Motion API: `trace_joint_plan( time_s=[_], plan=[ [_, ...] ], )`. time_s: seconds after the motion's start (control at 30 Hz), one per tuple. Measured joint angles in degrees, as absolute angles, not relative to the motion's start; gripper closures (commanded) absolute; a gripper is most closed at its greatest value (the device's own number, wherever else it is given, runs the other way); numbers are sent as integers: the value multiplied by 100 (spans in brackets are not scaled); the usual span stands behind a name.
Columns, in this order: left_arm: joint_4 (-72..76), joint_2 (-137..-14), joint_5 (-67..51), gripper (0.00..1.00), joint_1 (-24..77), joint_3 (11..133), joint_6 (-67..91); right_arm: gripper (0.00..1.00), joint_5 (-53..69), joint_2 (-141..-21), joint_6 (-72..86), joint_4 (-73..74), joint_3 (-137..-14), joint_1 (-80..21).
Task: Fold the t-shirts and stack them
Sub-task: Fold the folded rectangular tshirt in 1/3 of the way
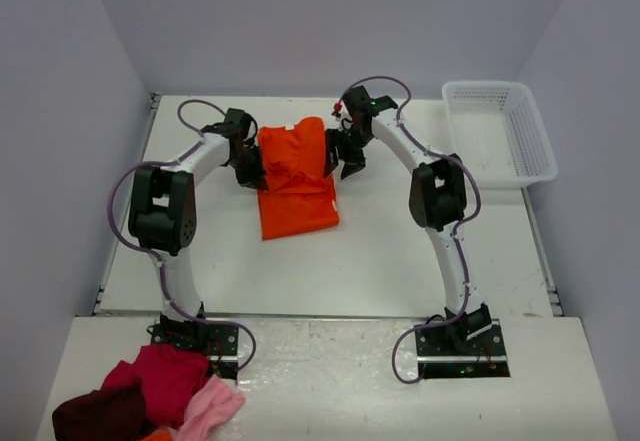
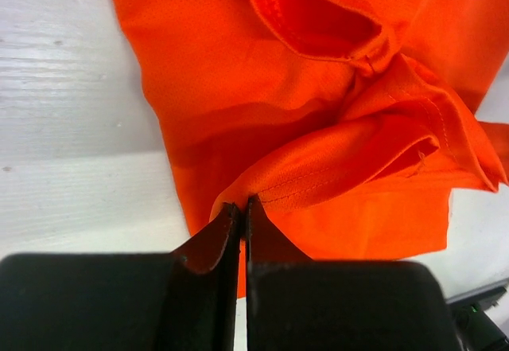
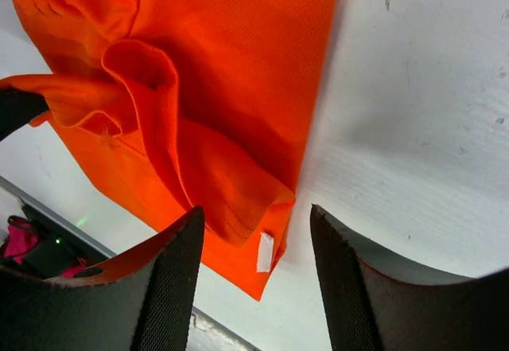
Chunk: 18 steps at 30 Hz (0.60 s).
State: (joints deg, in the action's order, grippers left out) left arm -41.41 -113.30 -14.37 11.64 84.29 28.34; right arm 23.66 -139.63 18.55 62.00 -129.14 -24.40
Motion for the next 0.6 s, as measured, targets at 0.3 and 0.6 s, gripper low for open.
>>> trace_joint_plan(
  time_s=[0.3, 0.6],
  plan=[
    [-4112, -10827, -910, 95, 1162, 8173, 2783, 41, 2327, -13869, 1841, 6038, -12866, -2436],
    [-3994, -10274, -810, 20, 1160, 7804, 2816, 60, 2327, -12411, 1820, 5916, -11340, -2512]
  ],
)
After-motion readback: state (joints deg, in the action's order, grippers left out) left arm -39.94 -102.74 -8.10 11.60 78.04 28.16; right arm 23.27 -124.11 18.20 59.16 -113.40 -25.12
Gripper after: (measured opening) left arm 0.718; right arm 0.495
